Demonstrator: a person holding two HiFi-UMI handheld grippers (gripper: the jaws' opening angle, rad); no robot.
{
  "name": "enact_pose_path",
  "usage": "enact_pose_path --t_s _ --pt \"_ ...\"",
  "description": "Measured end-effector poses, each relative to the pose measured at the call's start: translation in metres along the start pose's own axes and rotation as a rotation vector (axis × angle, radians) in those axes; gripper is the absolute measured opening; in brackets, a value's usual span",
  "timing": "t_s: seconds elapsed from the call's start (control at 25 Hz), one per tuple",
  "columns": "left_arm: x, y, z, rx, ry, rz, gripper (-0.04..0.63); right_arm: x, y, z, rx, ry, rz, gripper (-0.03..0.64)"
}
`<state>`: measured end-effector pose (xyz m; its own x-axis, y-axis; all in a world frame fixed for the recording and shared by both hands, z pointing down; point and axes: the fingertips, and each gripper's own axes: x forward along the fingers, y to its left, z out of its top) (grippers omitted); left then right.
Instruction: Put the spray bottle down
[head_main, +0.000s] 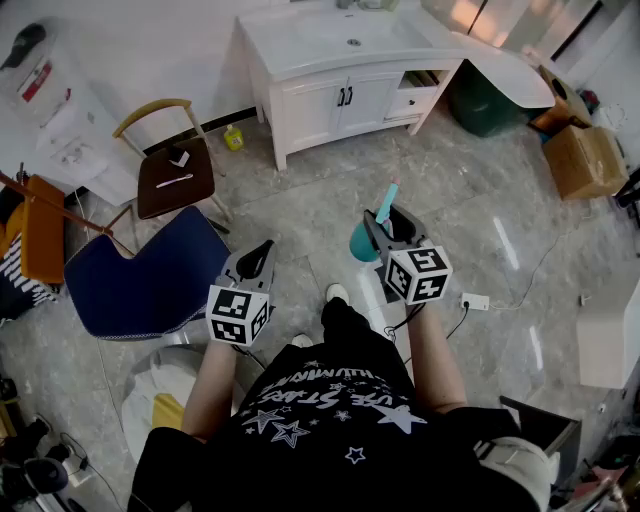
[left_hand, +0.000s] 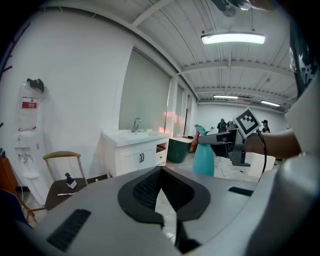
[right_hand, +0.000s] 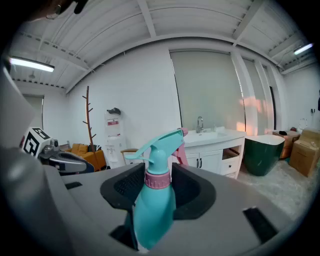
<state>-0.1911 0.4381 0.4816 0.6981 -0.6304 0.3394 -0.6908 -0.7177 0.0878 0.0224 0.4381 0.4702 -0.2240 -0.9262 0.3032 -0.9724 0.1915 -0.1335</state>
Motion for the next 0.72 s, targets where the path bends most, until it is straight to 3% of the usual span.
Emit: enact_pose_path --t_s 0.24,0.52,0.72 --pt "0.006 -0.002 -0.001 -0.024 0.004 0.017 0.015 0.007 -0.003 -0.001 -0.009 0.02 0.02 0.178" --pt "0.015 -0.003 0.019 -0.002 -0.028 0.007 0.015 0.012 -0.006 0.021 -0.04 0.001 0.026 0.175" --pt "0.0 0.0 0.003 -0.028 -0.012 0.005 0.015 0.007 0.008 0.013 -0.034 0.009 0.018 0.173"
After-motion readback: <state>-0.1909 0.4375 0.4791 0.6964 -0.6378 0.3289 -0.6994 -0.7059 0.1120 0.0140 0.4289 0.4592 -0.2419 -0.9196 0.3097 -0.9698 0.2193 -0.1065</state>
